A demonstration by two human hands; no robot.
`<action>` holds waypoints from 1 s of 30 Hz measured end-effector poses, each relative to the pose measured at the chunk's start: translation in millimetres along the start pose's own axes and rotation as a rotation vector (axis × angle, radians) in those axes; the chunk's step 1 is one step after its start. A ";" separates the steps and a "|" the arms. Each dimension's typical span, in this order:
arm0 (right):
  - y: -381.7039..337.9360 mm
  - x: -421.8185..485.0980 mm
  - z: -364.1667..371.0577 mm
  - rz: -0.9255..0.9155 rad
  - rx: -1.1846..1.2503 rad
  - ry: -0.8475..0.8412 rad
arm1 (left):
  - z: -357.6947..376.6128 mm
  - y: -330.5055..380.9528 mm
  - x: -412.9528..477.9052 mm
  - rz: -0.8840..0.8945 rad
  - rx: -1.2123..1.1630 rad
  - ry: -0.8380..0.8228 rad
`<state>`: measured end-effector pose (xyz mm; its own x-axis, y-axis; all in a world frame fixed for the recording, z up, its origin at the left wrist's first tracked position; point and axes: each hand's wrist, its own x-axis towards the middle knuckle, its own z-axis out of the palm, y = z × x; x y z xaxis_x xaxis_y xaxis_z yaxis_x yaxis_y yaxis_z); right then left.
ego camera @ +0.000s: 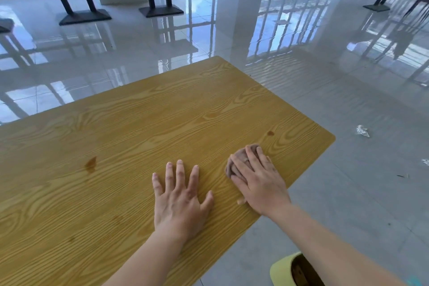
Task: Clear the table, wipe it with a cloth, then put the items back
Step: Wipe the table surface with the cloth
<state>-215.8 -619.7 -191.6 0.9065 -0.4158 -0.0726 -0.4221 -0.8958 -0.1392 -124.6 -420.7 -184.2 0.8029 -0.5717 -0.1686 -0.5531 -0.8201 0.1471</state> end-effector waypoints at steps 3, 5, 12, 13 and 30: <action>36.5 -3.9 -2.7 0.093 -0.023 0.015 | -5.0 12.7 11.4 -0.029 -0.008 -0.035; 52.2 22.4 -9.3 0.326 0.020 -0.016 | -3.2 19.0 15.6 -0.047 -0.016 -0.026; 25.2 33.4 -7.5 0.071 -0.011 -0.040 | 6.6 18.8 17.7 -0.041 -0.009 0.033; 32.0 21.0 -8.9 -0.007 0.001 -0.035 | 5.2 19.2 18.5 -0.041 -0.007 0.034; 25.2 53.4 -12.2 -0.112 -0.027 -0.053 | 0.9 21.0 19.4 -0.052 0.000 0.004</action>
<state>-177.9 -666.4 -186.9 0.9461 -0.3044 -0.1106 -0.3169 -0.9405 -0.1225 -120.9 -449.0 -185.2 0.8314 -0.5283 -0.1725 -0.5105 -0.8487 0.1383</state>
